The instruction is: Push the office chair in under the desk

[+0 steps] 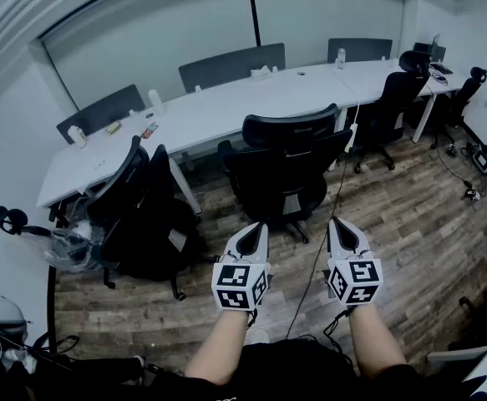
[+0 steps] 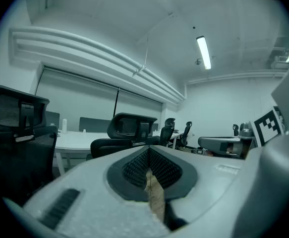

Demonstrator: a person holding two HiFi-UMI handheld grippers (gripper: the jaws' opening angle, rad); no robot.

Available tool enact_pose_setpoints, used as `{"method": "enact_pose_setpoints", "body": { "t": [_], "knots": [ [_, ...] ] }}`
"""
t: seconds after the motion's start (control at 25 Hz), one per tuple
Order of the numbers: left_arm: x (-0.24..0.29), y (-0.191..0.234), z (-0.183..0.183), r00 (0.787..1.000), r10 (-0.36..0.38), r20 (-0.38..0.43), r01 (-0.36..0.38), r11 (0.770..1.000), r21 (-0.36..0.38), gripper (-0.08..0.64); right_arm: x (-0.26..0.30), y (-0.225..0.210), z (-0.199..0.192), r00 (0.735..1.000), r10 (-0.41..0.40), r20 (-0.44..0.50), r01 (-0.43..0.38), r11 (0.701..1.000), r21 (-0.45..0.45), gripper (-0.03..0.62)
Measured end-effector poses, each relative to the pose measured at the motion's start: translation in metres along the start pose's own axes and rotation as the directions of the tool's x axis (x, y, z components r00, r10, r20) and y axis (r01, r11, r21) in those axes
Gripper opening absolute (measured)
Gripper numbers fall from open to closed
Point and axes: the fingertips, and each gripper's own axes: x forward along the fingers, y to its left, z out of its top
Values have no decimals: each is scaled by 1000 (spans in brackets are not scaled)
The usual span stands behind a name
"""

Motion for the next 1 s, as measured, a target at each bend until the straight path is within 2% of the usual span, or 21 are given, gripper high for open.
{"method": "enact_pose_setpoints", "body": {
  "t": [0.24, 0.68, 1.0],
  "knots": [
    [6, 13, 0, 1000, -13, -12, 13, 1000, -14, 8, 14, 7, -1, 1000, -1, -6, 1, 1000, 5, 9],
    [15, 54, -1, 997, -71, -27, 71, 997, -8, 8, 44, 35, 1, 998, -59, -3, 59, 998, -33, 9],
    [32, 87, 2, 990, -130, -48, 130, 991, 9, 8, 62, 48, 1, 991, -134, -8, 134, 990, -46, 11]
  ]
}}
